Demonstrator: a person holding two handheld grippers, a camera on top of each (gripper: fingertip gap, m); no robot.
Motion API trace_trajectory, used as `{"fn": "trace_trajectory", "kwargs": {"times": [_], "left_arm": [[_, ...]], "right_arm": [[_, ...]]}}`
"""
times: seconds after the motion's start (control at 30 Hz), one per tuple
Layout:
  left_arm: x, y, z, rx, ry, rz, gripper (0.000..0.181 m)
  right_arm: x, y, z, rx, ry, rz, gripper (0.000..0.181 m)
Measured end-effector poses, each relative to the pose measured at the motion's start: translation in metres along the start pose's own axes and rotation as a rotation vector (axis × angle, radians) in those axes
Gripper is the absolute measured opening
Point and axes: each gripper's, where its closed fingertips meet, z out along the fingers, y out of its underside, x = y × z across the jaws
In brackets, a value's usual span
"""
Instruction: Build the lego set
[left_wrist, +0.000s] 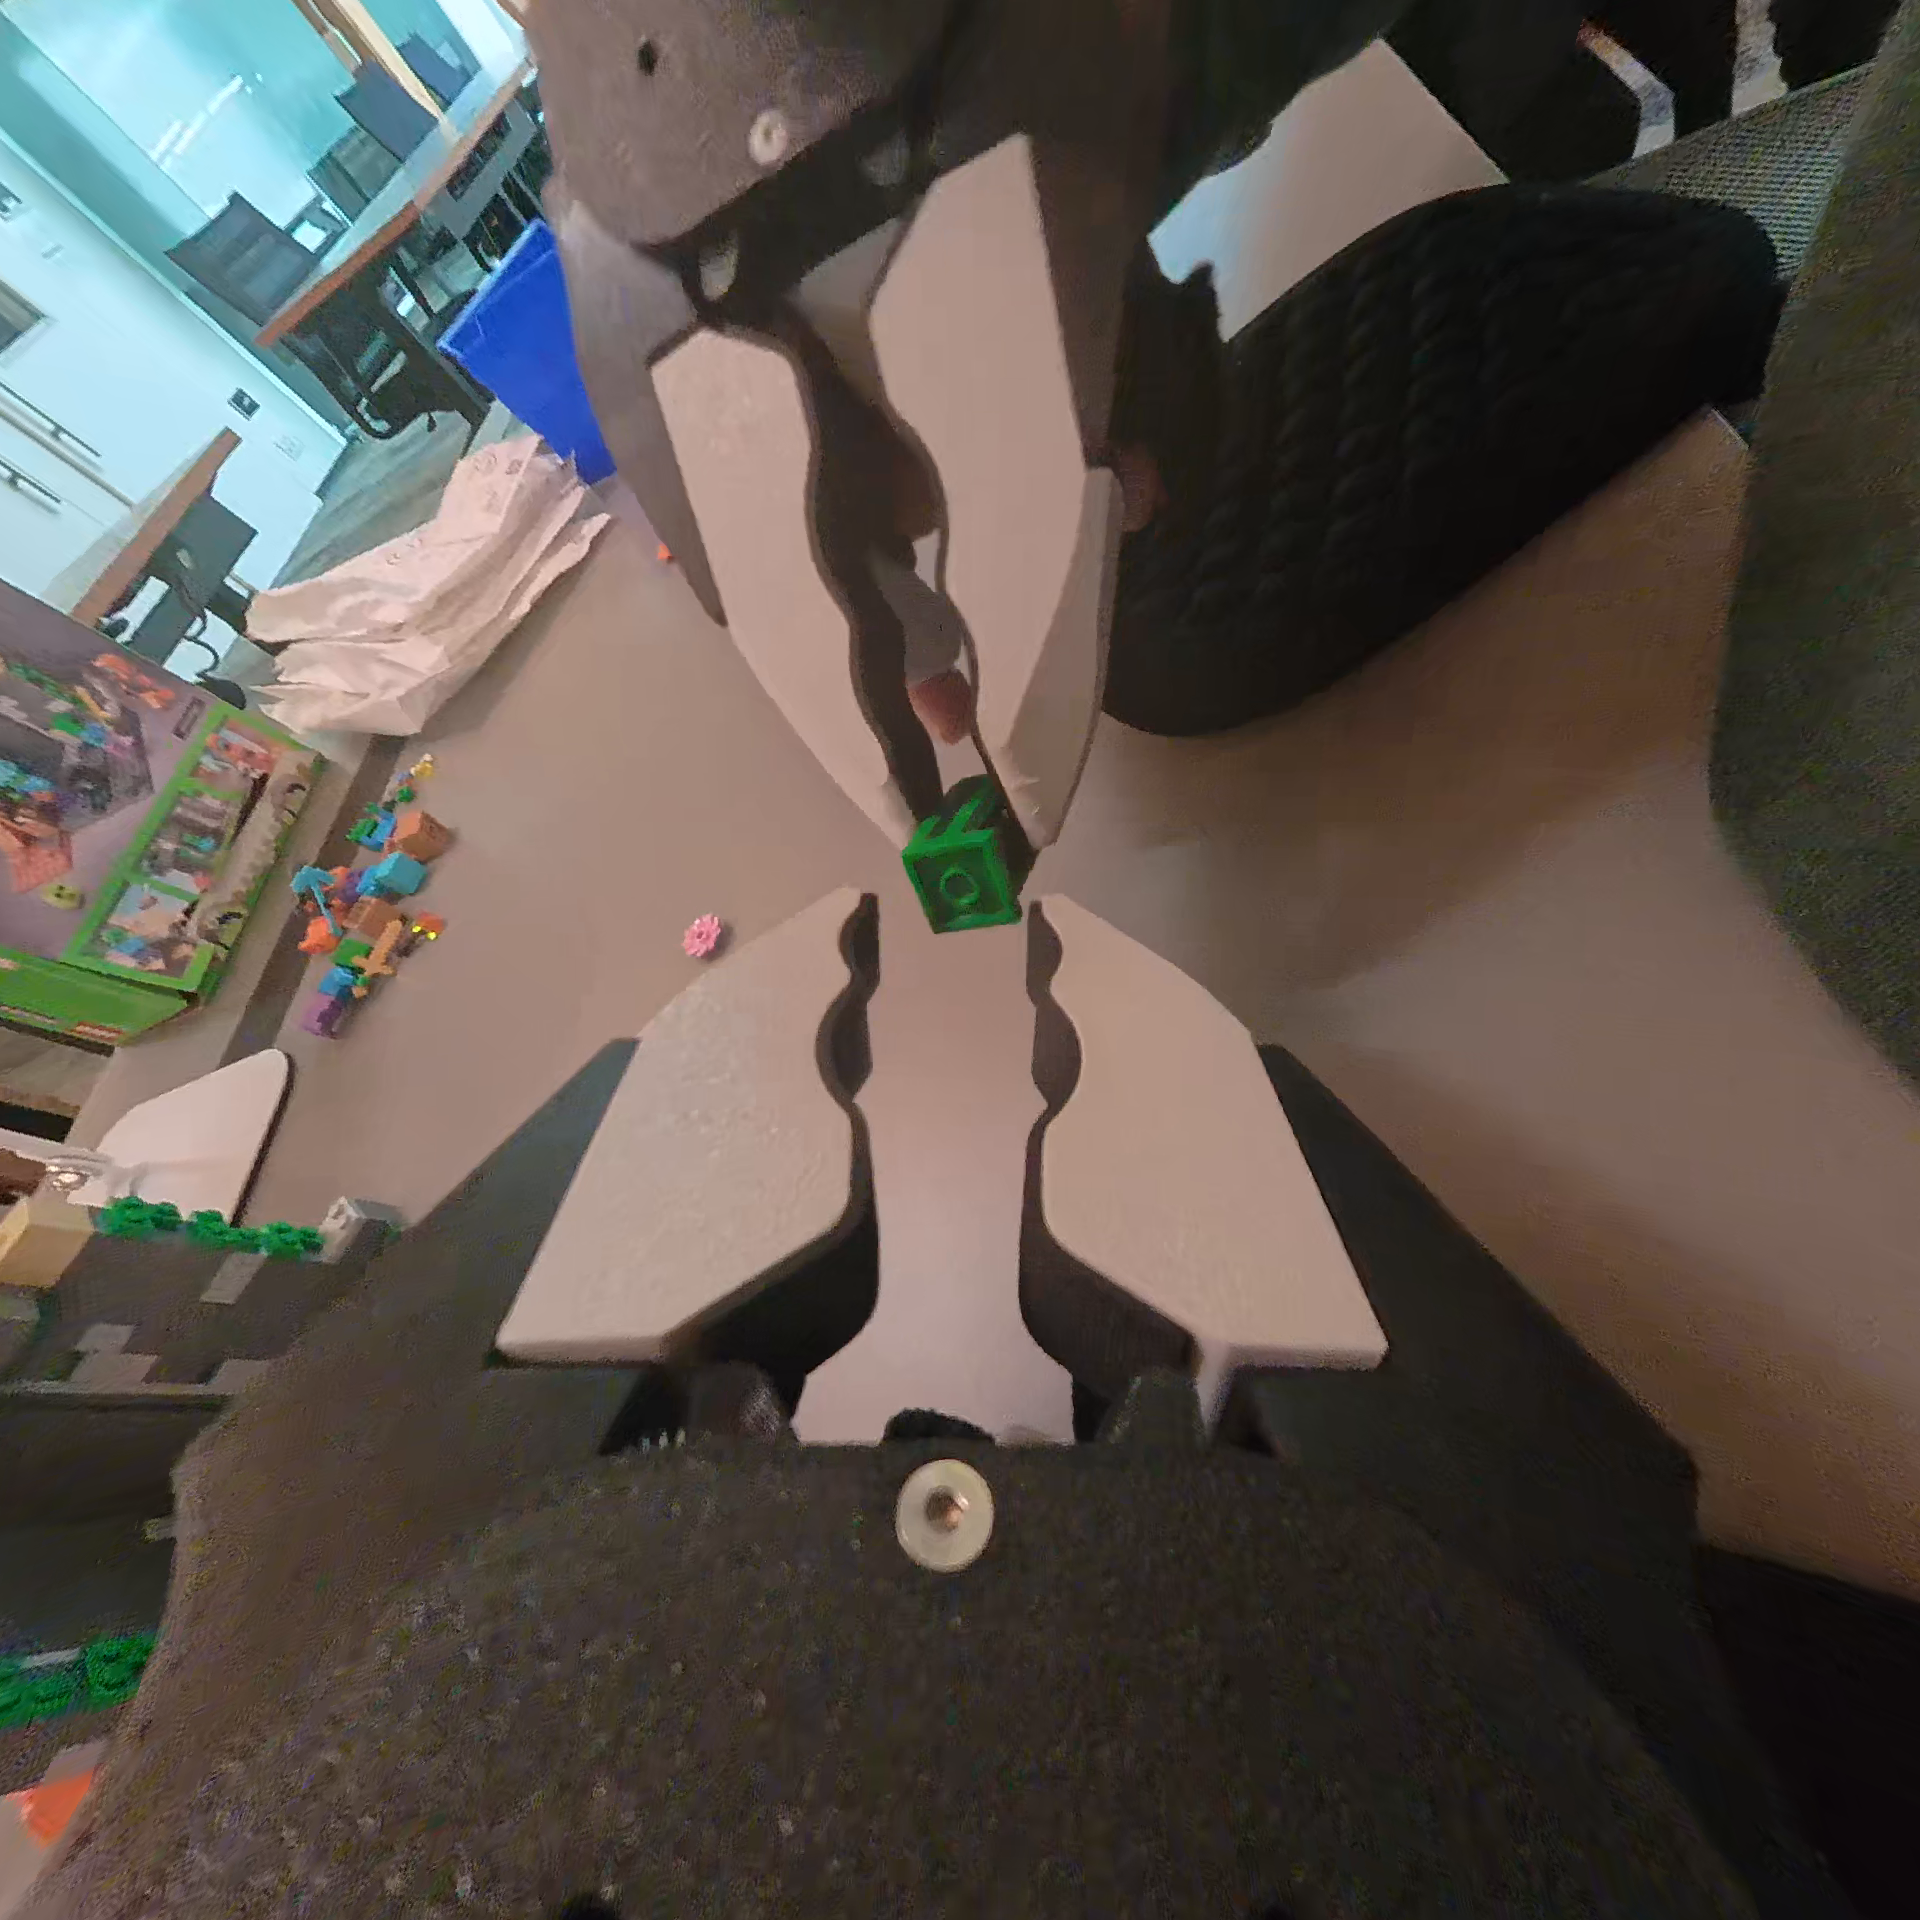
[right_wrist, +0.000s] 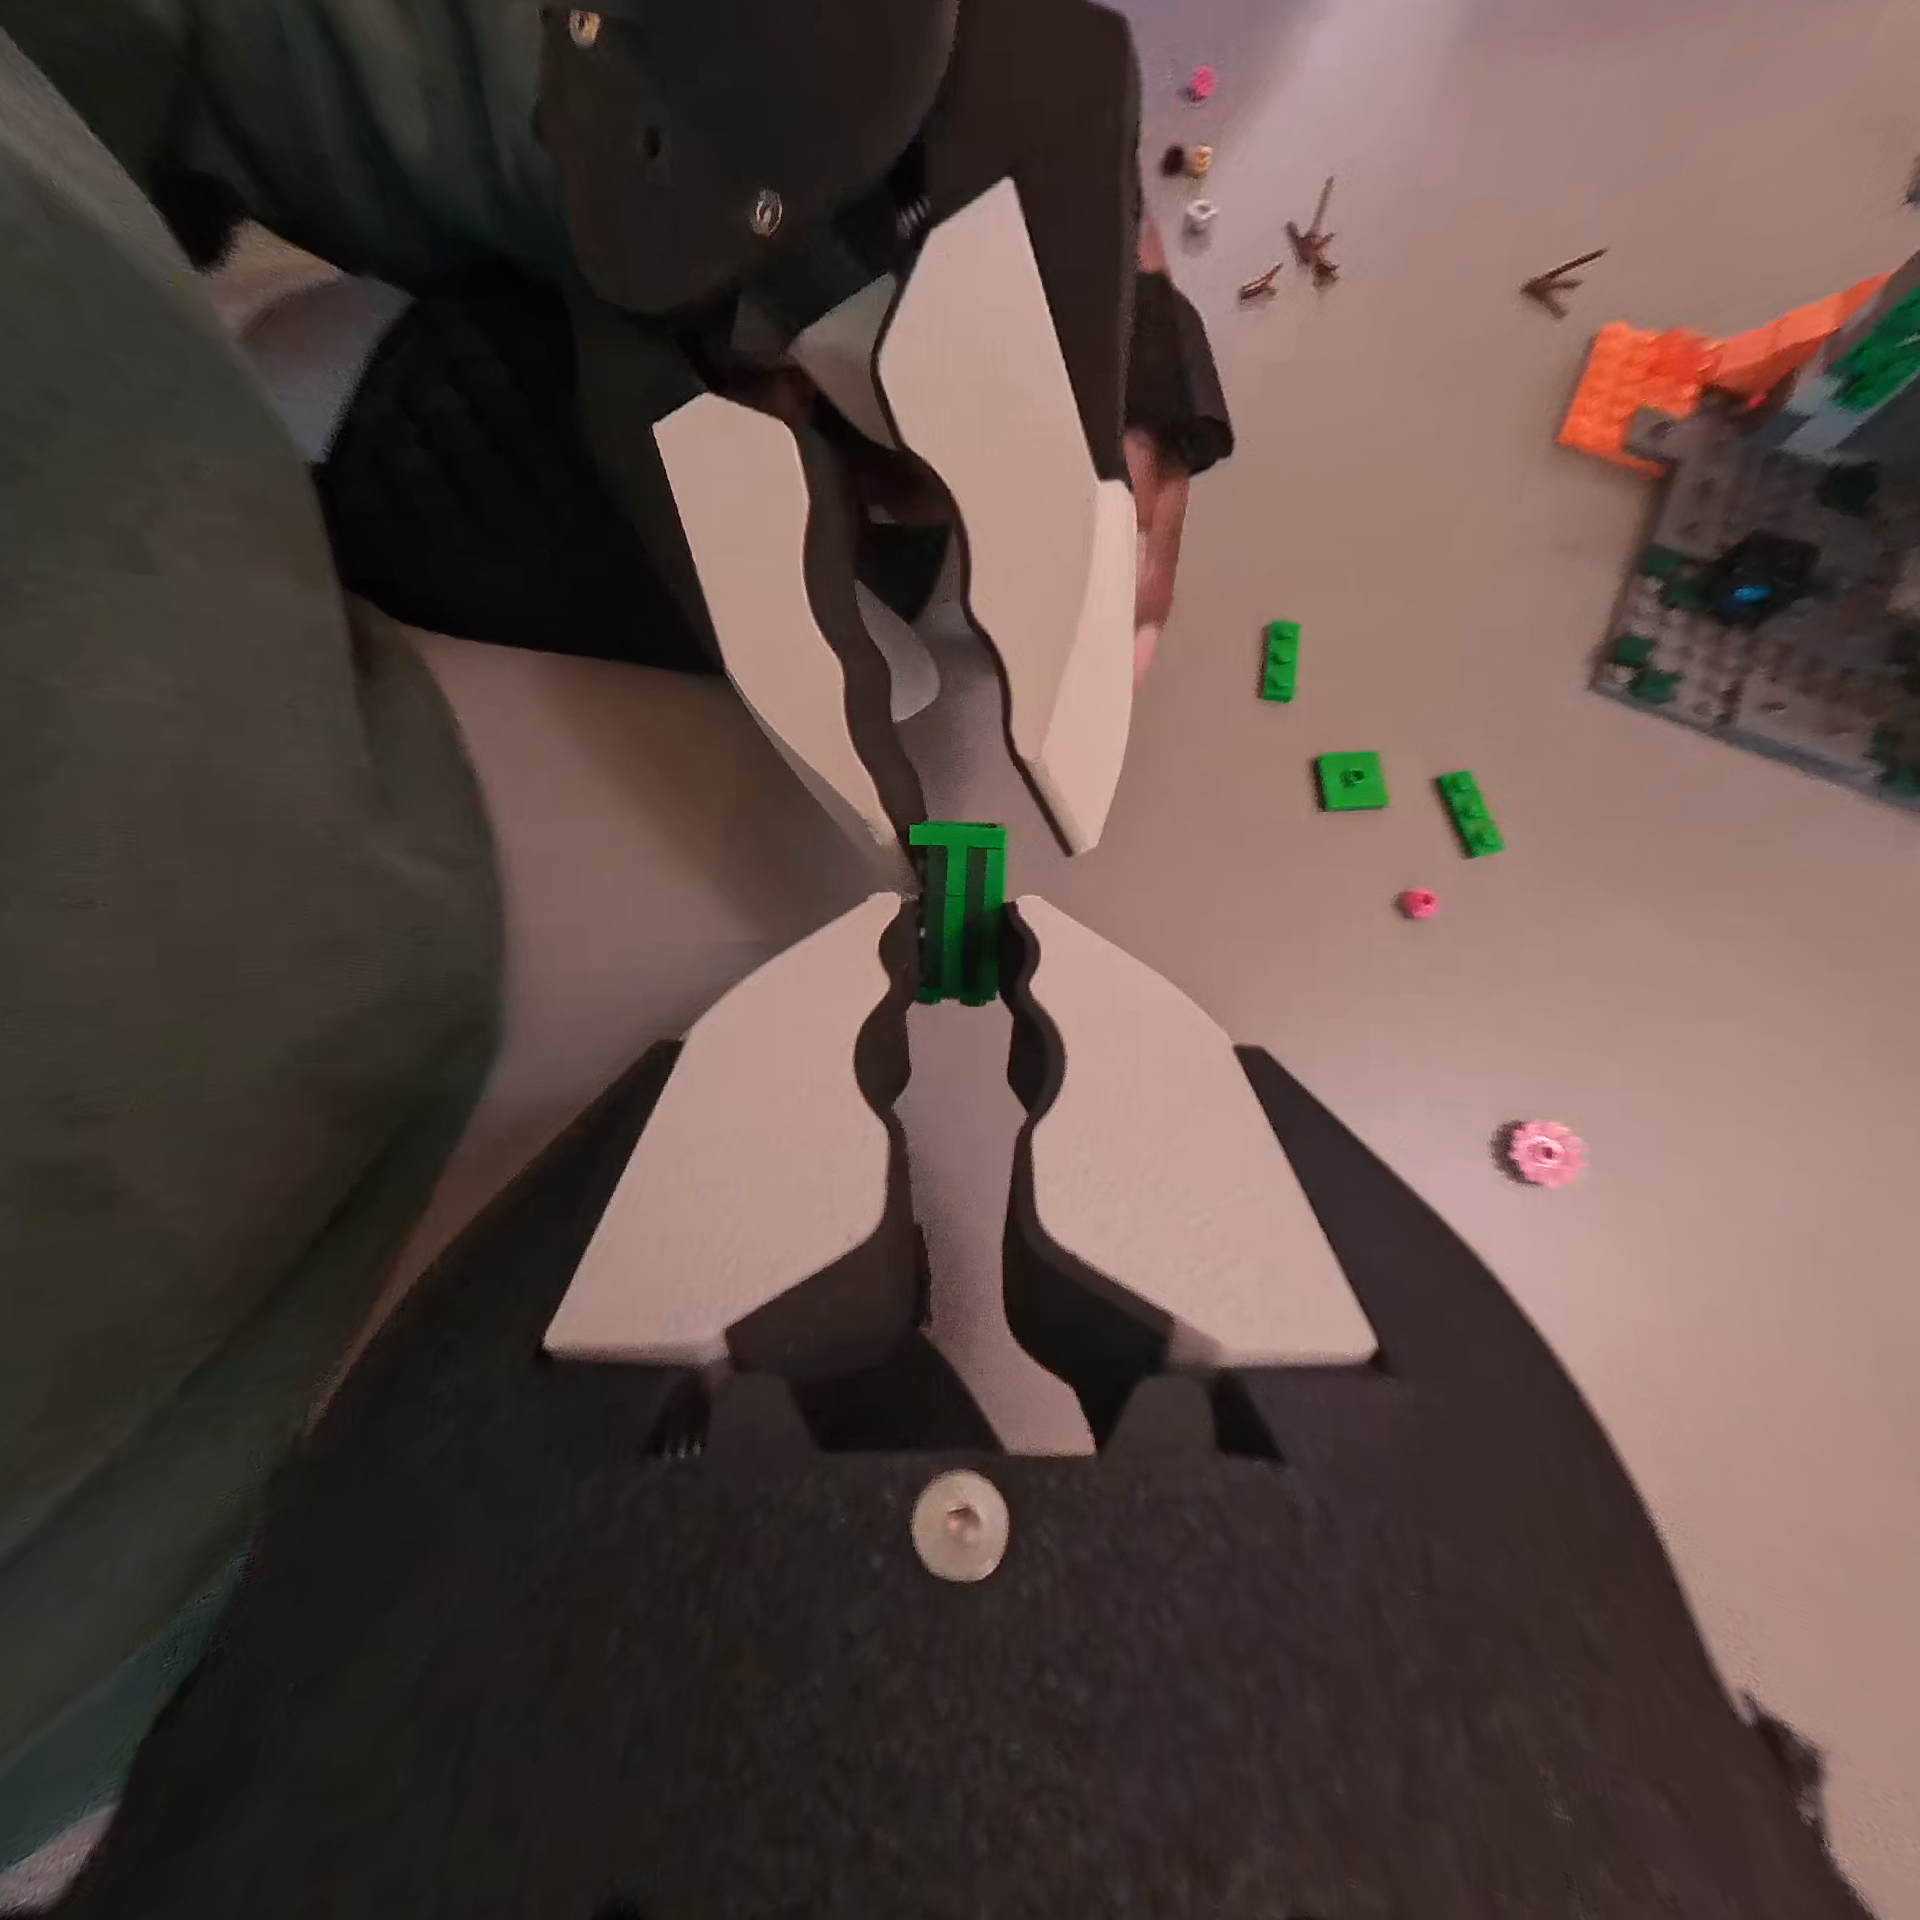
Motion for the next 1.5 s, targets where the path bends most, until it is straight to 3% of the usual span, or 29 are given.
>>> {"fn": "trace_trajectory", "kwargs": {"times": [0.03, 0.33, 0.53, 0.6, 0.67, 0.8, 1.0, 1.17, 1.5], "left_arm": [[0.001, -0.002, -0.001, 0.010, 0.002, 0.009, 0.027], [0.014, -0.023, -0.006, 0.105, -0.010, 0.176, 0.024], [0.026, -0.029, -0.007, 0.143, 0.028, 0.209, 0.017], [0.022, -0.027, -0.008, 0.138, 0.021, 0.182, 0.017], [0.013, -0.022, -0.009, 0.140, 0.014, 0.095, 0.017], [-0.013, -0.006, -0.009, 0.112, 0.008, -0.192, 0.017], [-0.029, -0.003, -0.007, 0.161, 0.061, -0.506, 0.017], [-0.030, -0.002, -0.004, 0.147, 0.060, -0.525, 0.017], [-0.037, 0.016, -0.005, 0.076, -0.020, -0.502, 0.022]], "right_arm": [[-0.001, 0.000, -0.001, 0.000, -0.040, 0.026, 0.014], [-0.026, -0.004, -0.011, -0.048, -0.611, 0.389, 0.015], [-0.037, -0.004, -0.012, -0.093, -0.812, 0.435, 0.015], [-0.031, -0.007, -0.010, -0.061, -0.780, 0.424, 0.015], [-0.016, -0.018, -0.013, 0.039, -0.711, 0.408, 0.028], [0.015, -0.015, -0.017, 0.125, -0.404, 0.197, 0.034], [0.028, -0.004, -0.003, 0.098, -0.054, -0.031, 0.032], [0.033, -0.011, -0.002, 0.151, 0.006, -0.068, 0.016], [0.052, 0.011, 0.011, 0.055, 0.019, -0.017, 0.016]]}}
